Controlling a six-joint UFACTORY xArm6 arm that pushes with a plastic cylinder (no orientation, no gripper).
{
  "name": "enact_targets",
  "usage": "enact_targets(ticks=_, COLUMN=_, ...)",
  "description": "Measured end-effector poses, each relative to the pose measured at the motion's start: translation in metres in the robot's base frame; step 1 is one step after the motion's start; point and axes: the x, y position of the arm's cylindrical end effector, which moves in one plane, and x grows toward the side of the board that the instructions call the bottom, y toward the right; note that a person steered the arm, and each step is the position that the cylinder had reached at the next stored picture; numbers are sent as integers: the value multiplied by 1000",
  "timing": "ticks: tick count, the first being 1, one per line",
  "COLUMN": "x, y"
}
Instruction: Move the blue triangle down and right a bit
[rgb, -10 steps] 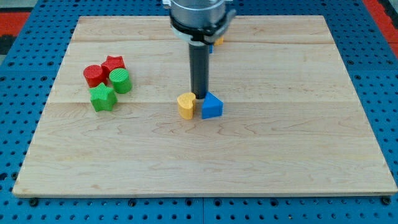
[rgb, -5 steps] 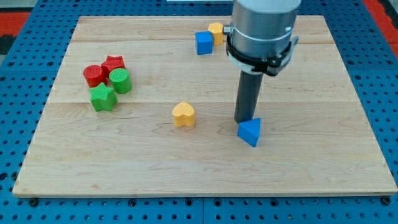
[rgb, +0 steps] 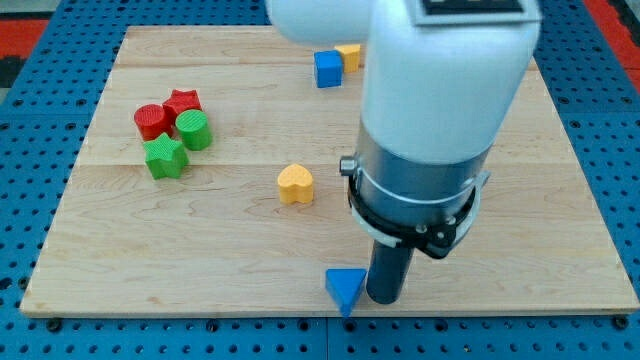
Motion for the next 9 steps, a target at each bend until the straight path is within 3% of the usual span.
enact_targets(ticks=2, x=13, y=60)
enact_targets(ticks=3, x=12, y=46)
enact_targets(ticks=6, x=12, y=-112)
enact_targets(ticks=7, x=-5, y=-127)
enact_targets(ticks=9, x=-22, y=-61)
